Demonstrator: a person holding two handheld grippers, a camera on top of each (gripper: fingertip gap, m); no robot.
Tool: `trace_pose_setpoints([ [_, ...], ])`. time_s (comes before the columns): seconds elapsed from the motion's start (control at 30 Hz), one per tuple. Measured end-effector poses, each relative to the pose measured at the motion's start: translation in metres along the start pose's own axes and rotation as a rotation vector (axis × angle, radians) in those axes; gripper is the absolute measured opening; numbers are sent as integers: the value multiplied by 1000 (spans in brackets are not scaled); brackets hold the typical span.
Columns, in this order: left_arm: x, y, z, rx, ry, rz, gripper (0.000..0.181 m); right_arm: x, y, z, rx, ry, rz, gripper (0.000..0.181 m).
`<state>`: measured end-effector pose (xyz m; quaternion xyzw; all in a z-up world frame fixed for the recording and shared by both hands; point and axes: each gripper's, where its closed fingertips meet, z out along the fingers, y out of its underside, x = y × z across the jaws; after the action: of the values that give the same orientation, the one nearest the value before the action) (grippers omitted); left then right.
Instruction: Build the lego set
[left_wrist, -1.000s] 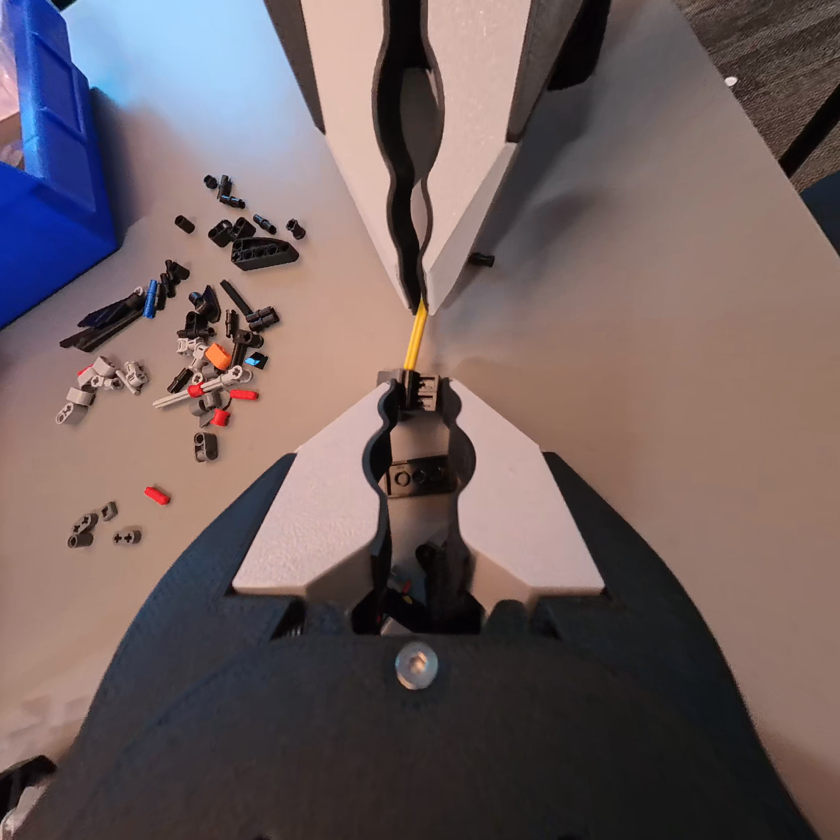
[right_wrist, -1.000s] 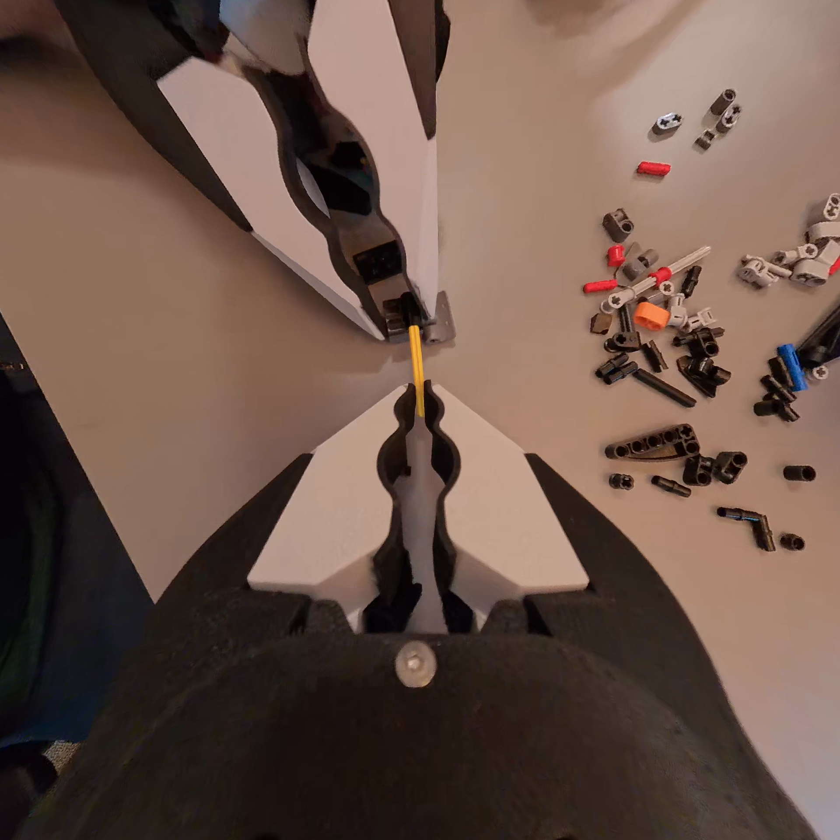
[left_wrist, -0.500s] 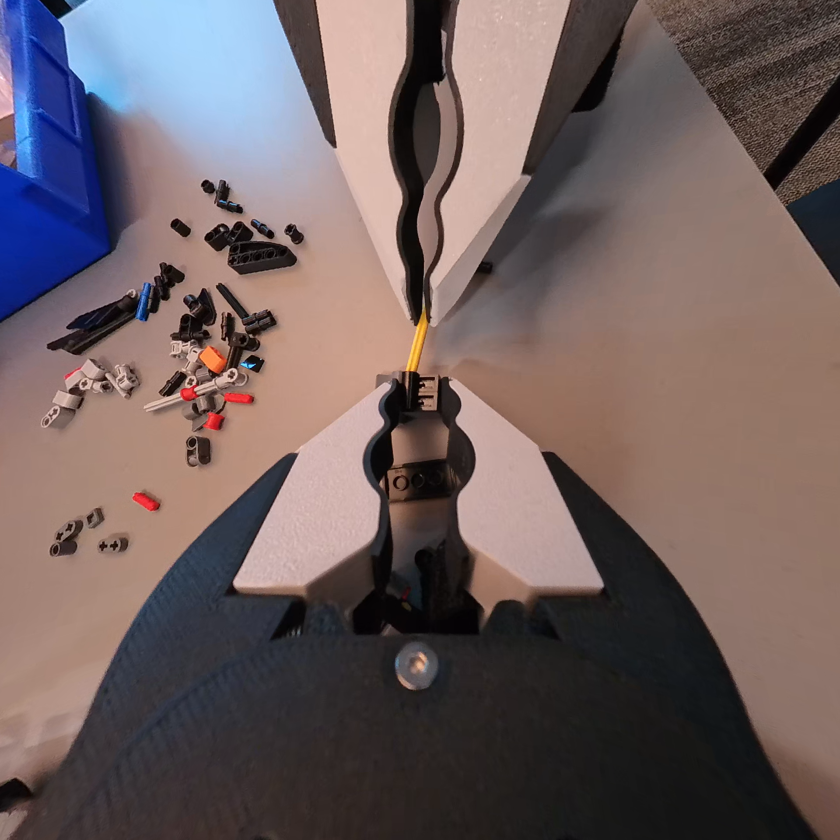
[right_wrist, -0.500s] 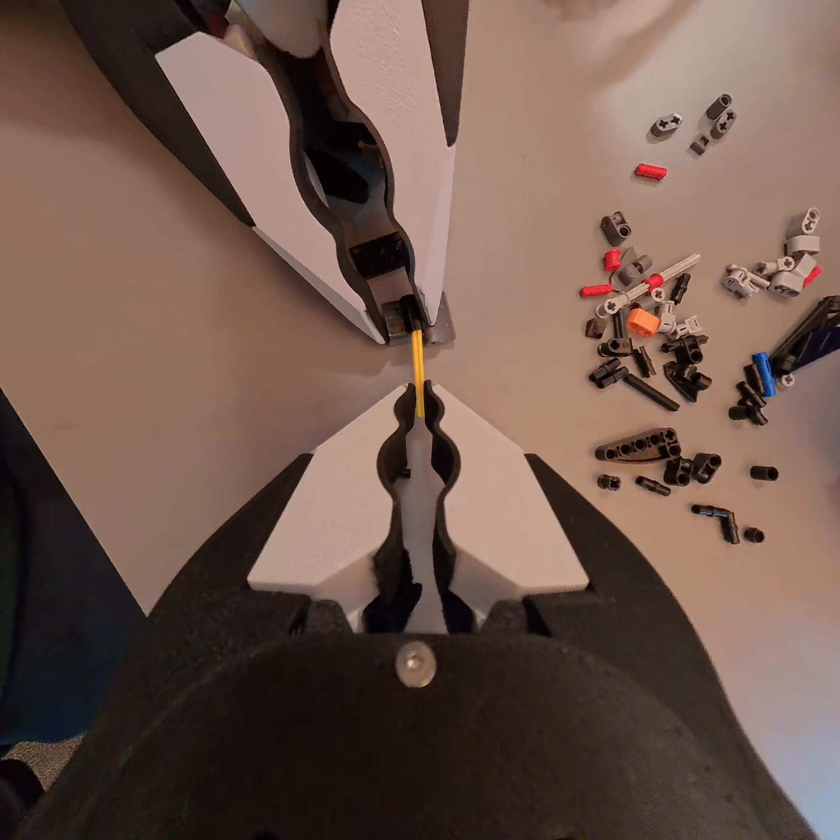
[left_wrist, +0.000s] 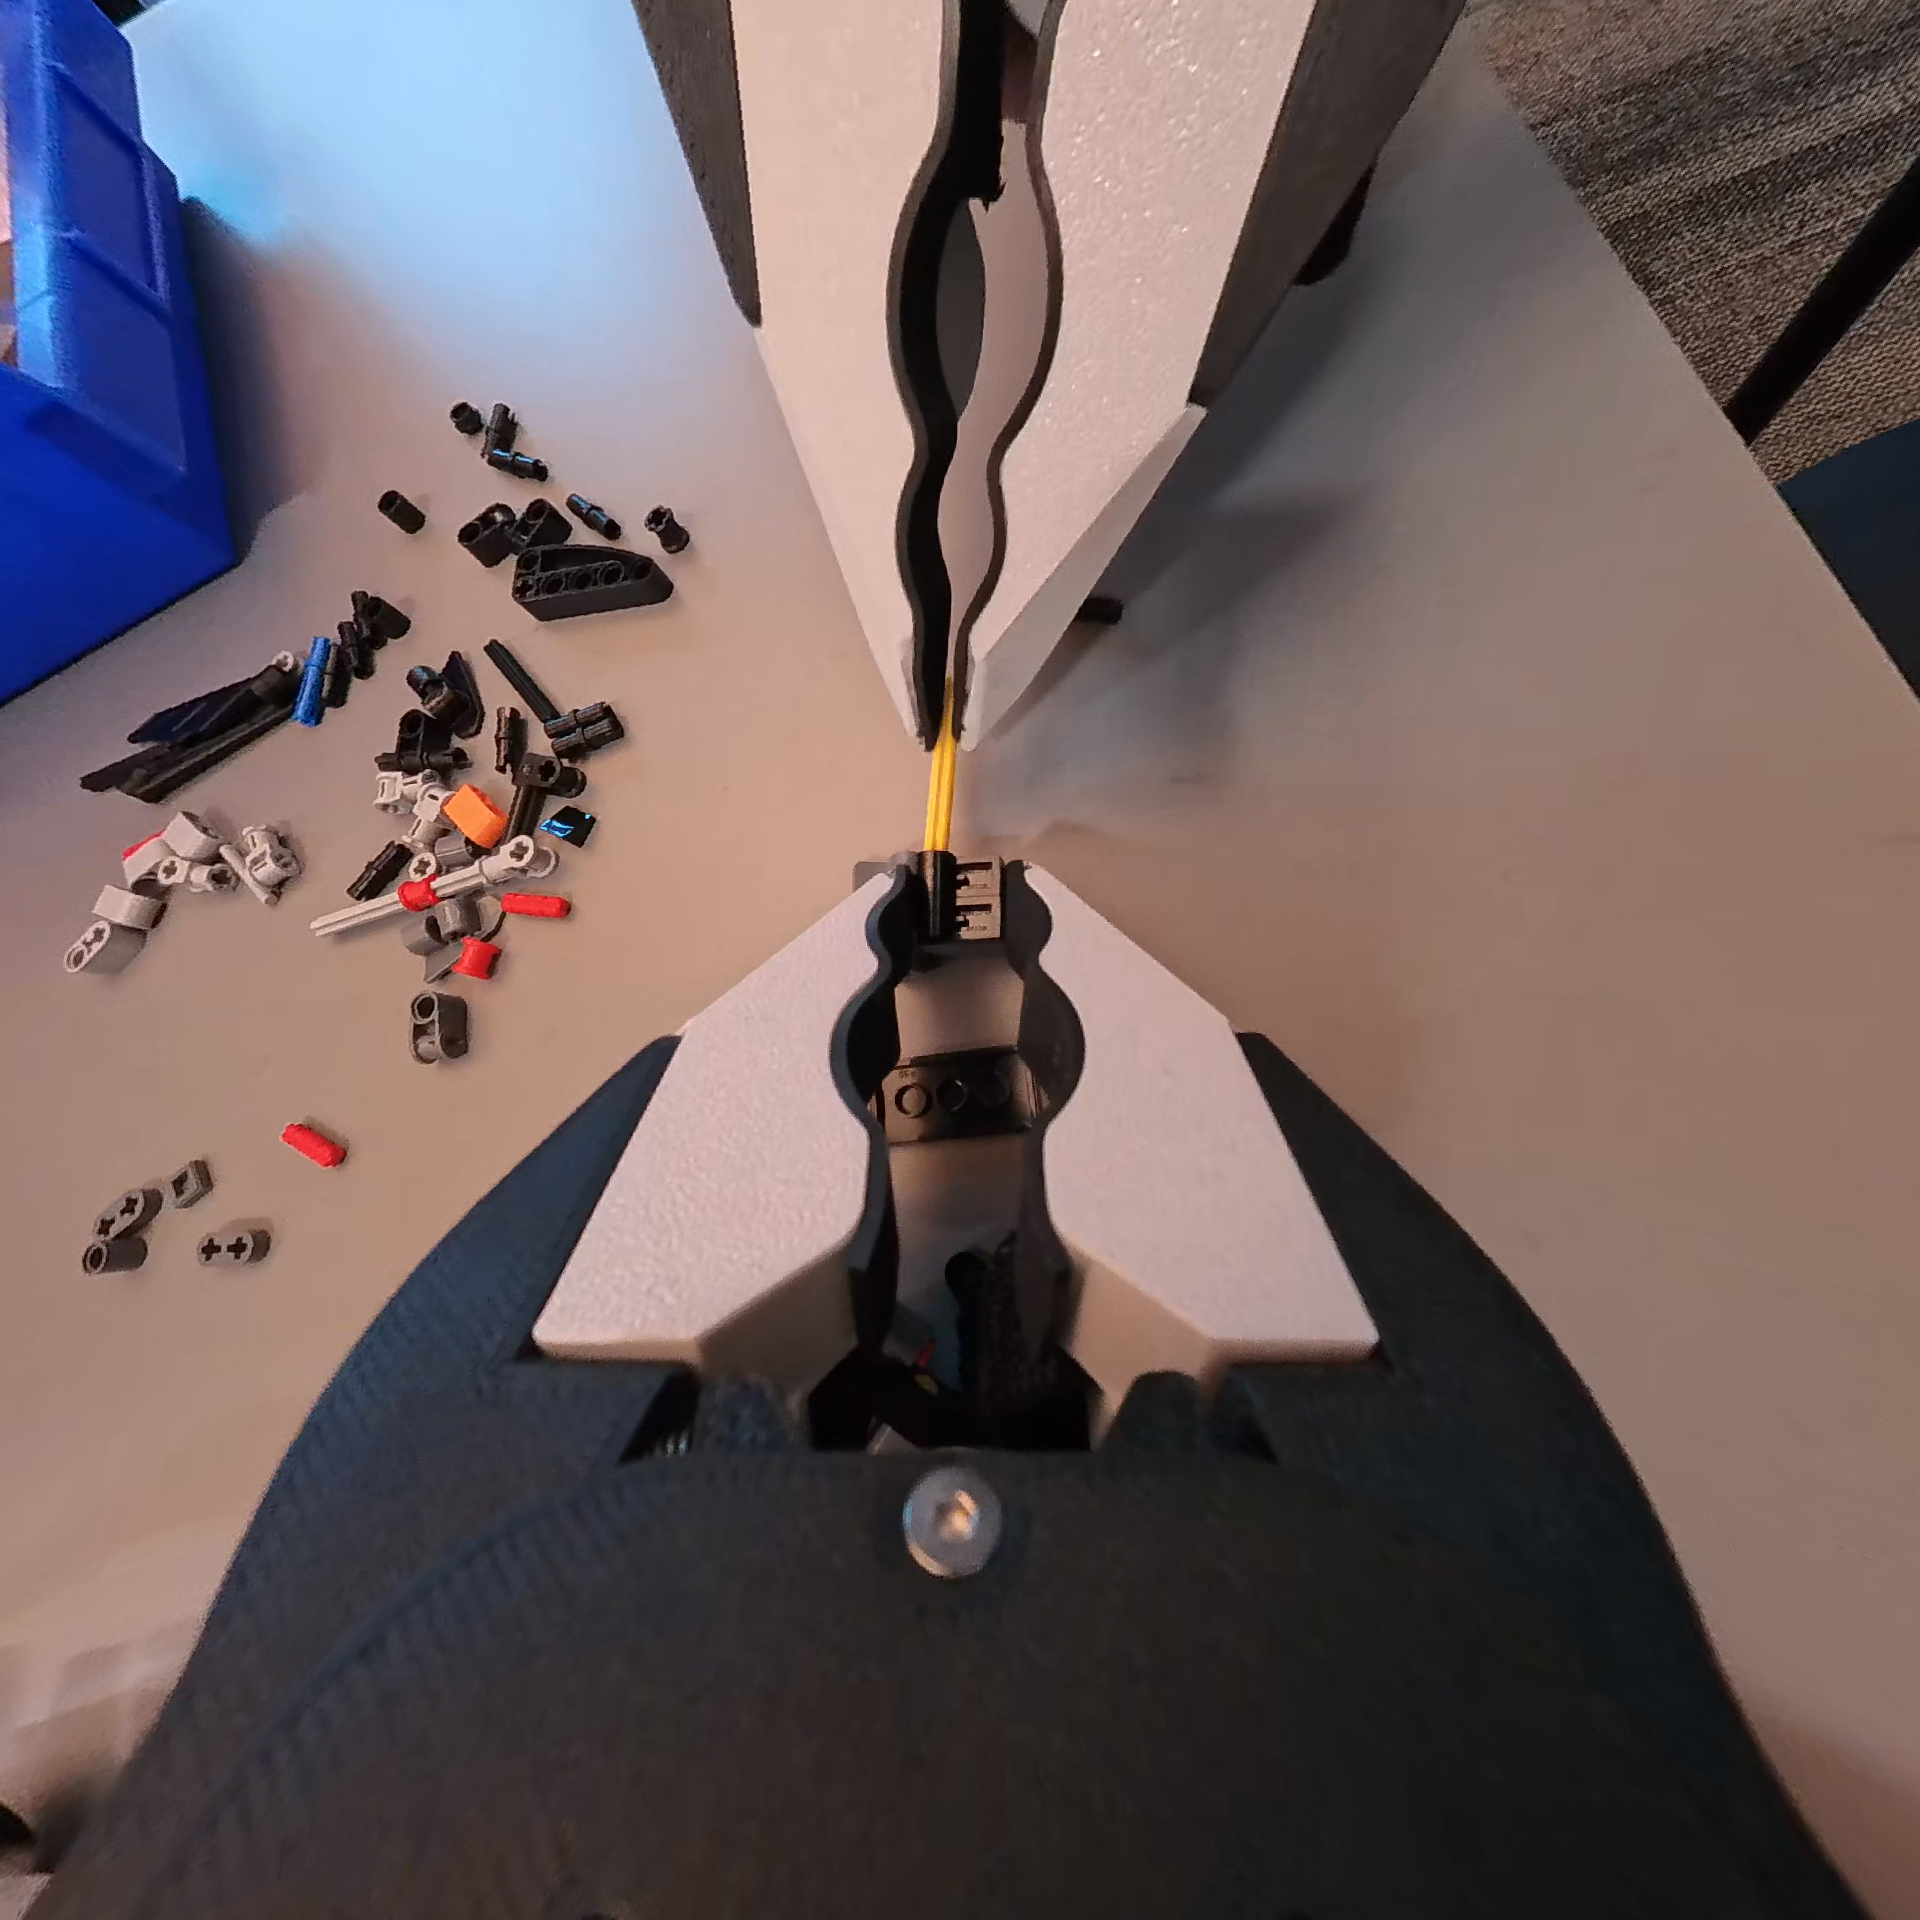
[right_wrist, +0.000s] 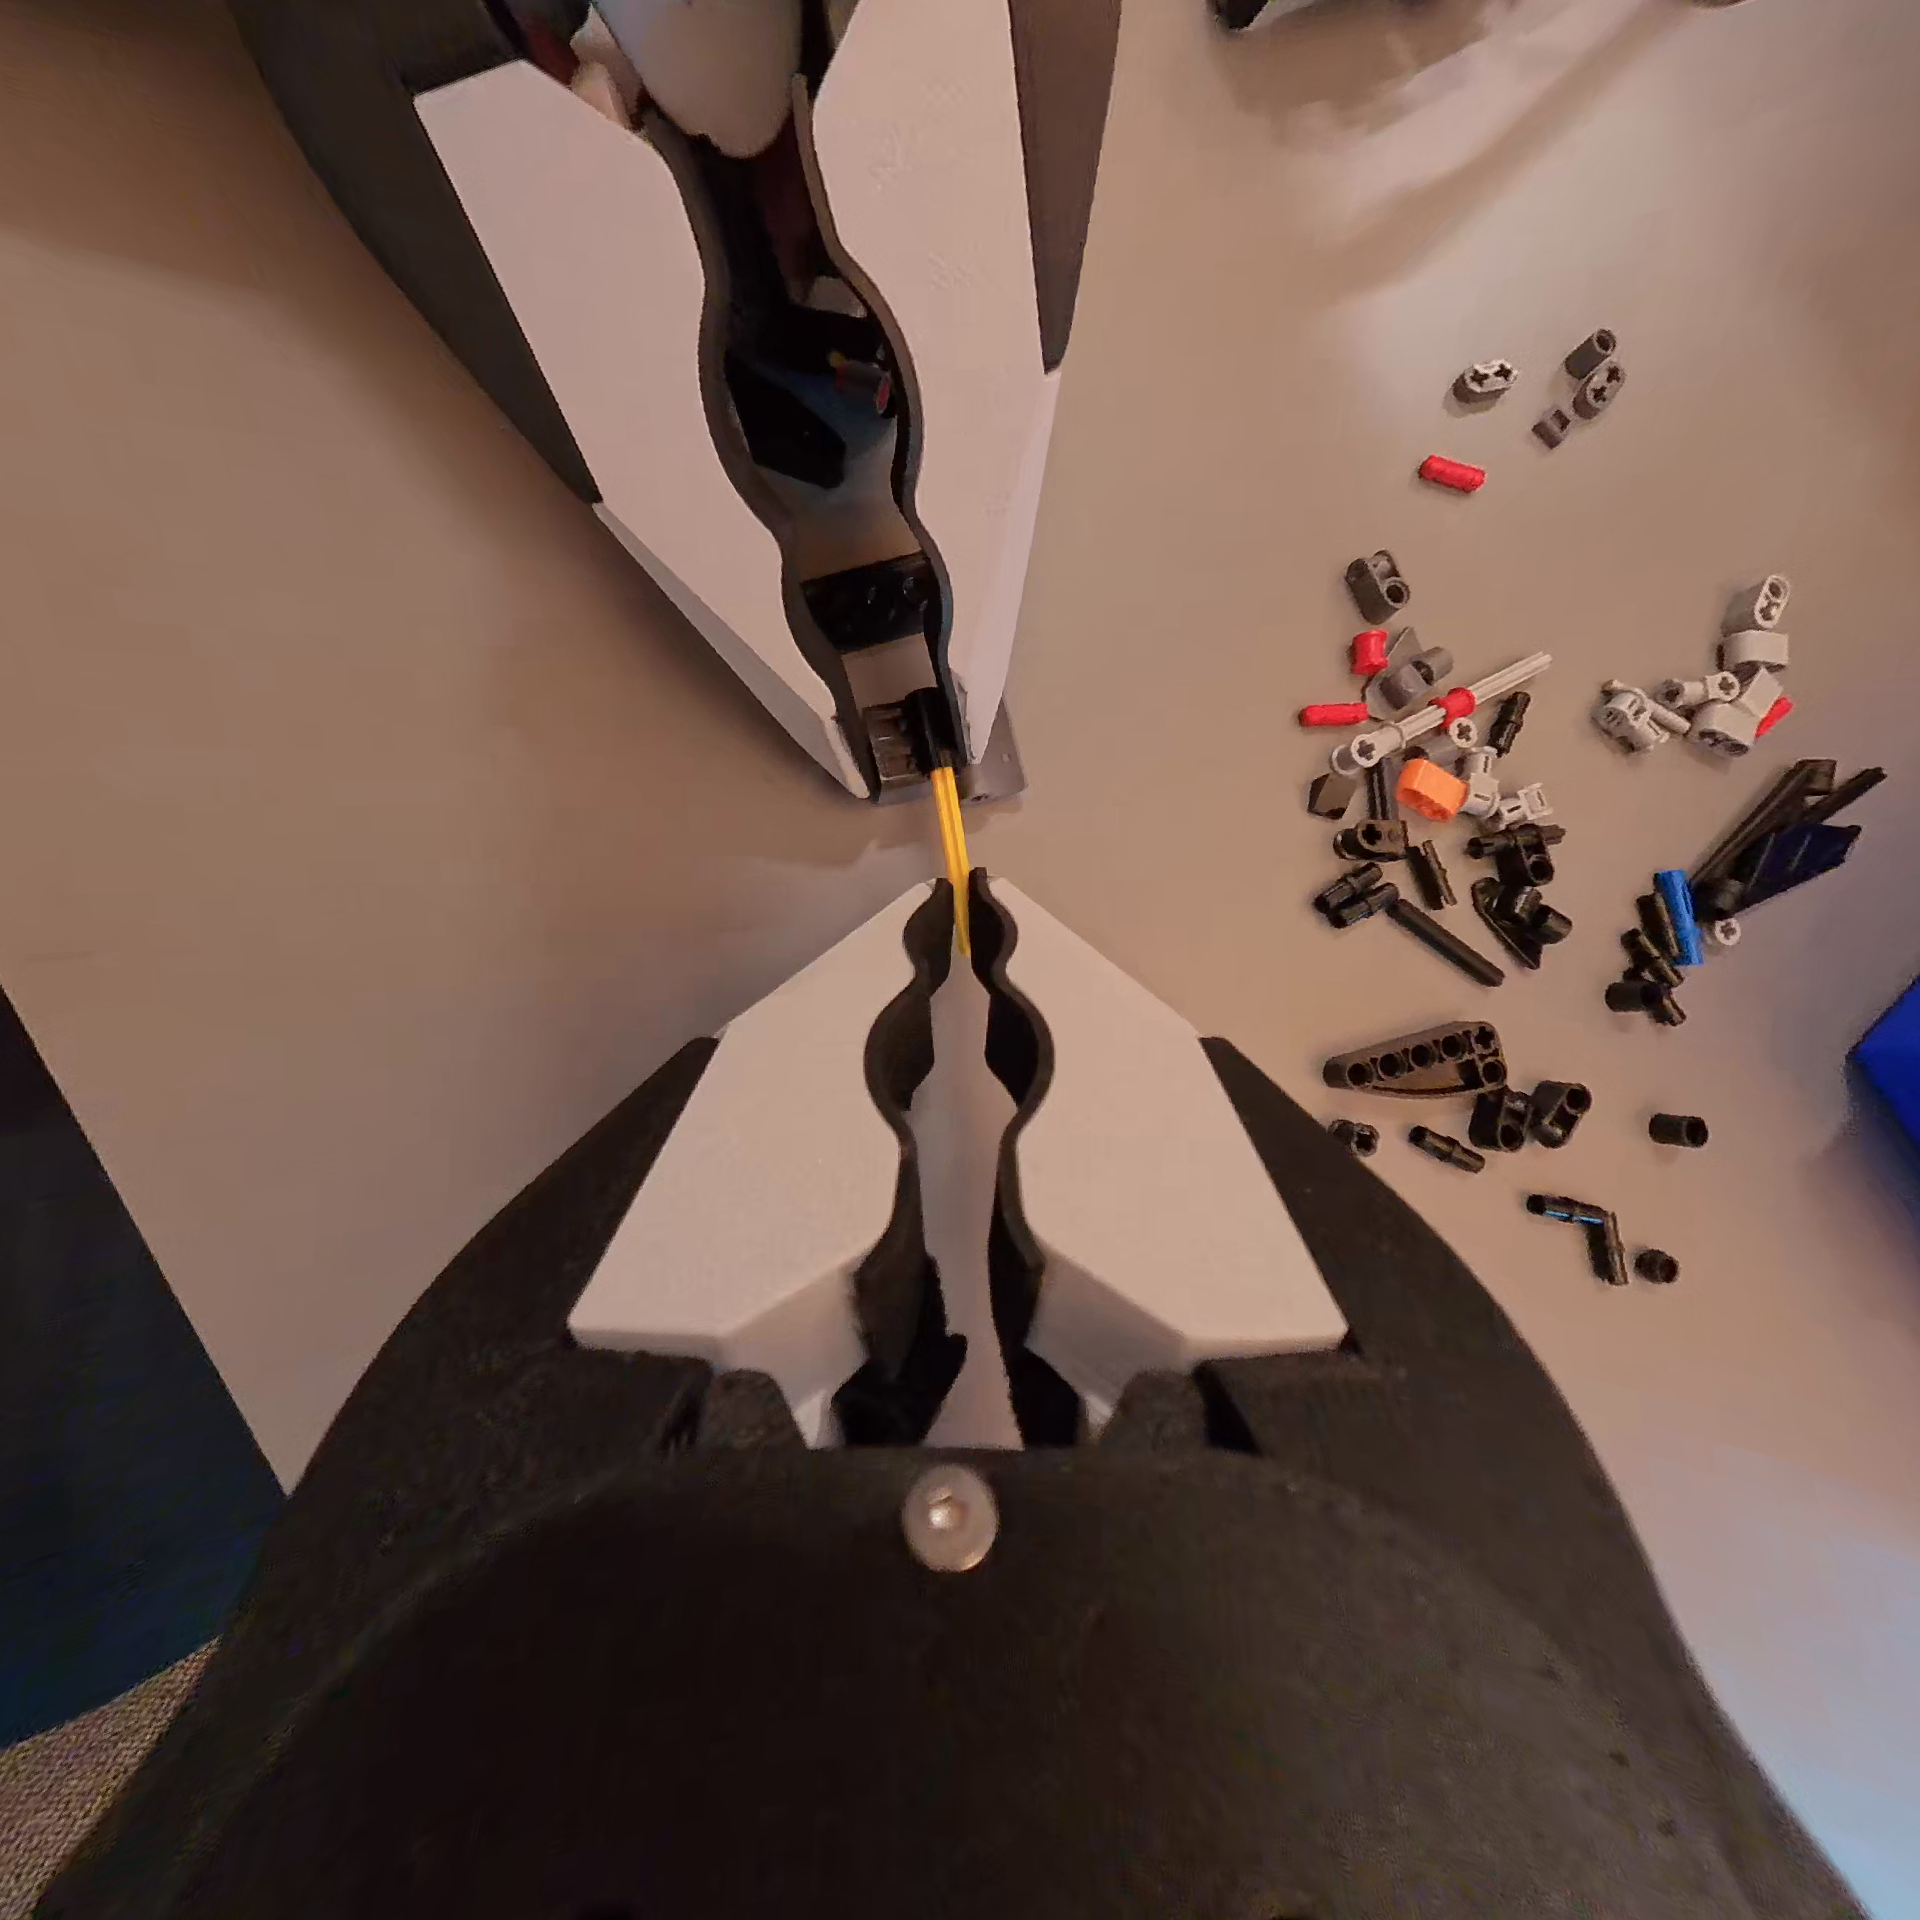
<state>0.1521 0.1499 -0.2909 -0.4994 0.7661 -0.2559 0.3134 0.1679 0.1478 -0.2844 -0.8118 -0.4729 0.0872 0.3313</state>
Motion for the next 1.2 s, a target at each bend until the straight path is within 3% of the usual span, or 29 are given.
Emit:
trace_pose_setpoints([
  [1.2, 5, -3, 2, 21, 29, -6, 15, -6, -8, 6, 44, -62, 1, 1],
])
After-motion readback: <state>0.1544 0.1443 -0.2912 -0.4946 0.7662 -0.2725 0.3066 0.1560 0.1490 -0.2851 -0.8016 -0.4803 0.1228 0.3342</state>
